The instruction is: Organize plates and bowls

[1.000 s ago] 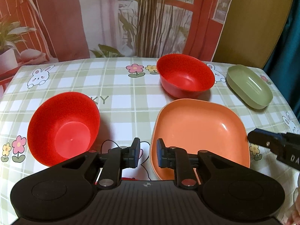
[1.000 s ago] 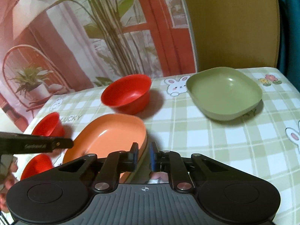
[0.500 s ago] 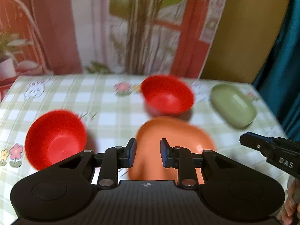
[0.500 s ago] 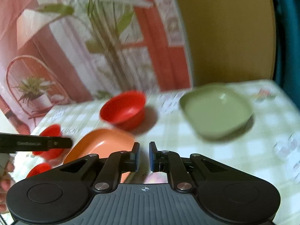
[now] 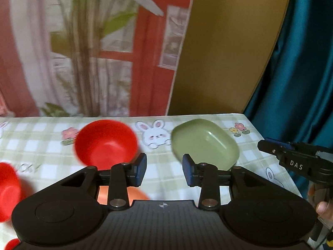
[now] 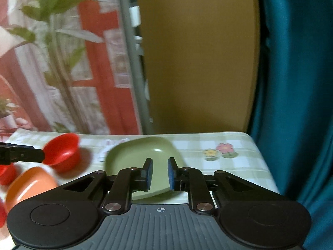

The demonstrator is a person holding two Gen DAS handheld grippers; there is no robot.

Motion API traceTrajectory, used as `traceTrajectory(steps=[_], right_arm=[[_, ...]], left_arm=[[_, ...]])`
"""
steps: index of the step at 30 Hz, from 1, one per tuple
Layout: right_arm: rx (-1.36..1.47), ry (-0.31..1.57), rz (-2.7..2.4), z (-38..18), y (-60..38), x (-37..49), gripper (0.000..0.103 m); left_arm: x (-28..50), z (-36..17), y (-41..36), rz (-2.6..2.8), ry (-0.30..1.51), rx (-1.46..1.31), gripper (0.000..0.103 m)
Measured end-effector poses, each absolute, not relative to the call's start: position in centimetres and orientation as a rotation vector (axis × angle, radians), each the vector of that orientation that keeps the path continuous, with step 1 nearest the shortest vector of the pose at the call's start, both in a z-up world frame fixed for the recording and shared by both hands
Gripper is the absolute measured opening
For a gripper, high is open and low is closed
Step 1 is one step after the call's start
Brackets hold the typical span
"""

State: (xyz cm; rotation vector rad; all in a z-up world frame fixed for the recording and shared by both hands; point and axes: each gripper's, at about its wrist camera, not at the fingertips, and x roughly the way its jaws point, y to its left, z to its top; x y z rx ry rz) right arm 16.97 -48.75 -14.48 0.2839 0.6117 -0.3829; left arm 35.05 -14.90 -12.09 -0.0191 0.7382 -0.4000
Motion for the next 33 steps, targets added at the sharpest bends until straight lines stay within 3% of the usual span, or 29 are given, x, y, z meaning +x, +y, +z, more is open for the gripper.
traceTrajectory(steps=[13,26,28,30,33], right_arm=[[0.346,0.663,-0.362,-20.5,-54.2,21.9,0.016],[0.373,0.687,-0.341,-22.3,-54.5,24.1,0.016],[0.377,0.695,-0.34,-22.5,-54.3,24.1,0.012],[0.372,0.7,-0.341,-22.4,-54.1,24.0,0.008],[0.379,0.692,-0.341,-22.0,-53.6,23.6,0.006]], left_arm=[[42.7,-18.0,-20.1,-0.352,0.822,-0.022,0.042],[43.5,-20.9,-21.5,-0.365,0.908,-0.038,0.042],[43.5,-21.2,-21.5,-0.36,0.917,-0.054,0.037],[43.6,-21.5,-21.5,-0.36,0.924,-0.051,0.018],[43.3,-21.4,-21.7,-0.347,0.927,-0.013,0.016]])
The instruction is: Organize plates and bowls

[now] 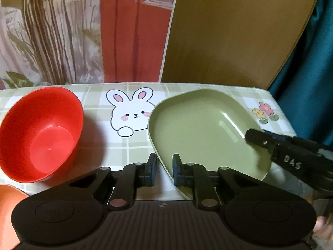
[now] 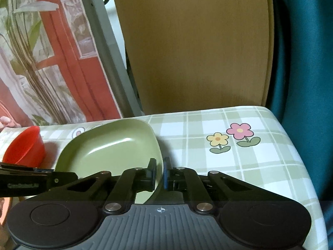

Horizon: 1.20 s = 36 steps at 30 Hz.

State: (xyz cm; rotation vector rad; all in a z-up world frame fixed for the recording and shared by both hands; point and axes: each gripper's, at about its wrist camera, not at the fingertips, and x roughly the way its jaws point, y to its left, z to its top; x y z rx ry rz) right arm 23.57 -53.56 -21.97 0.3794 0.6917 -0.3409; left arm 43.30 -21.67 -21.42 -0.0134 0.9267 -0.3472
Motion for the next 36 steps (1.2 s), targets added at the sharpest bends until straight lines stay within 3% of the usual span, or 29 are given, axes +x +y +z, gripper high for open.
traceTrajectory(steps=[22,36], right_arm=[[0.406,0.598,-0.374,-13.2,-44.9,17.5,0.006],[0.37,0.619,-0.286,-11.3,-37.9,18.0,0.006]], left_arm=[[34.8,-13.0,-16.2,-0.38,0.802,0.014,0.016],[30.2,-11.2,-10.0,-0.295,0.771,-0.006,0.016]])
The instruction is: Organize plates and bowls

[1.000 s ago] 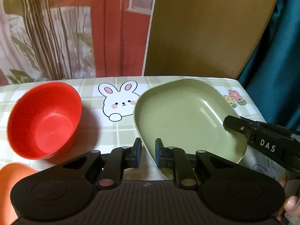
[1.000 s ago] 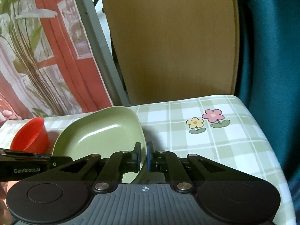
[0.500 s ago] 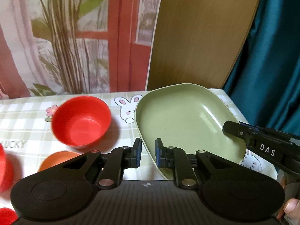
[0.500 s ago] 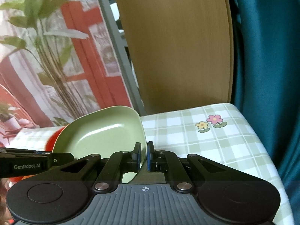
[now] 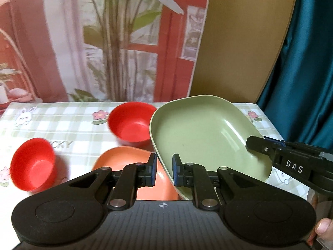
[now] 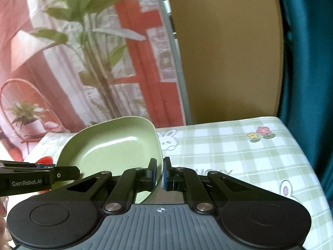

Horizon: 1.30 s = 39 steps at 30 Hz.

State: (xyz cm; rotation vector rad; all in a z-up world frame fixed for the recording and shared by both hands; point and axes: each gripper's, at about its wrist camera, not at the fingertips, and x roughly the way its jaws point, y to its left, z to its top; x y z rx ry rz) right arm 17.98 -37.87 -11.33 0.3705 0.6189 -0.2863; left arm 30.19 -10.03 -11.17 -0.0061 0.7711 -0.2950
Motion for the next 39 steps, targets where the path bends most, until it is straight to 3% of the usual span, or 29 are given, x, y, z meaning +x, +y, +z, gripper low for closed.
traceTrajectory(steps=[39], right_arm=[[0.256,0.686,-0.131,-10.9,-31.4,24.6,0.006]], left_arm=[[27.6,-11.3,-1.4,-0.193,0.733,-0.127,0.021]])
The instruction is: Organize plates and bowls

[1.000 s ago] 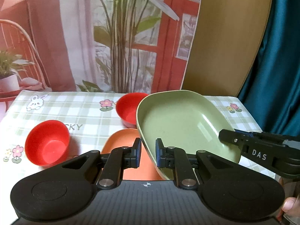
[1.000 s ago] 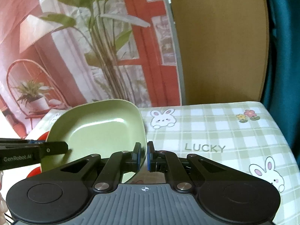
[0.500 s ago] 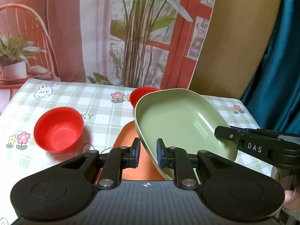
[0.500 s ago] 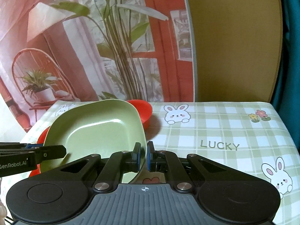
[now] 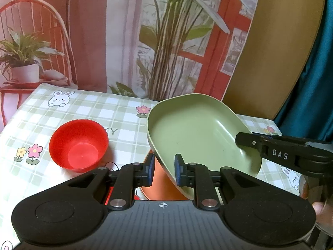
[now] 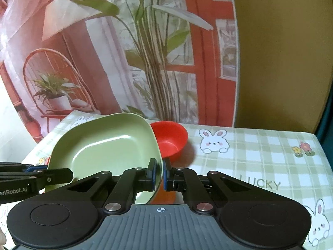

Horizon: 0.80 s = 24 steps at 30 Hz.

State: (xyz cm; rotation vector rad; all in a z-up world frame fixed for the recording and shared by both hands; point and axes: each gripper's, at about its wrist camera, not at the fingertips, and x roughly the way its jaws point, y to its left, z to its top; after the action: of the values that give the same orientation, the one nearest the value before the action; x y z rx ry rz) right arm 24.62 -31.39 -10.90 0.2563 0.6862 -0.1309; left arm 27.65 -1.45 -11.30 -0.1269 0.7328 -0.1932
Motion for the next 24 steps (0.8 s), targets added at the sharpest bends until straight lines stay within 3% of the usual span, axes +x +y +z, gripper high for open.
traceTrajectory(steps=[24], right_arm=[[0.154,0.836,0.04,-15.3,-32.4,29.3,0.008]], left_arm=[[27.5,-16.8,-2.3,-0.174,0.892,-0.189,0.029]])
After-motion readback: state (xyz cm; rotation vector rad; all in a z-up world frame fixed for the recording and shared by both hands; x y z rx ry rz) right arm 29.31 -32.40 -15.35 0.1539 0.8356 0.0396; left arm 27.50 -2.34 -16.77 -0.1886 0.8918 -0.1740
